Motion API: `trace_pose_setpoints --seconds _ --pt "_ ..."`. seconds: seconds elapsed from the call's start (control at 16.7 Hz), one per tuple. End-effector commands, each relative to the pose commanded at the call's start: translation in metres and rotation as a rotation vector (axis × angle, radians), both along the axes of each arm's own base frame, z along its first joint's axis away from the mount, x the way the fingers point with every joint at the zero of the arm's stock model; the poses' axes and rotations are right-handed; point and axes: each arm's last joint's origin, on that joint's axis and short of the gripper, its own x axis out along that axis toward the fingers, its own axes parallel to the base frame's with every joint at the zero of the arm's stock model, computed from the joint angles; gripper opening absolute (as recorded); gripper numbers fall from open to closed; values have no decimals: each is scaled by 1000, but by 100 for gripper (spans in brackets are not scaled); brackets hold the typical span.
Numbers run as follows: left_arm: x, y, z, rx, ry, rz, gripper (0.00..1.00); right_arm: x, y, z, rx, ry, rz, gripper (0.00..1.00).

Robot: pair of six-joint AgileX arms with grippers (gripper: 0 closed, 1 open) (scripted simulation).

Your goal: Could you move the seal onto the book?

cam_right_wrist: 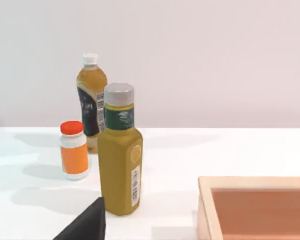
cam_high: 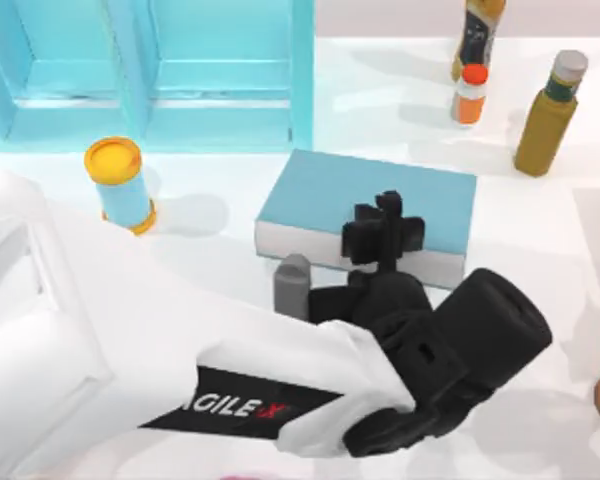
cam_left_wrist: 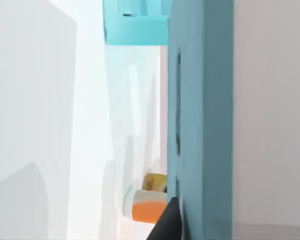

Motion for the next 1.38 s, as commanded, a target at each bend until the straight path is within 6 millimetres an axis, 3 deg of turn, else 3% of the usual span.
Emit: trace_pose_setpoints --seconds 0.24,0.72,0.96,1.38 --pt "-4 -2 2 -6 -5 0 0 0 0 0 0 0 0 100" --pt "-2 0 -30 3 1 1 0 0 0 0 0 0 0 100" --pt "-2 0 -31 3 1 1 0 0 0 0 0 0 0 100" --pt "-2 0 -31 3 1 1 53 0 0 0 0 0 0 100"
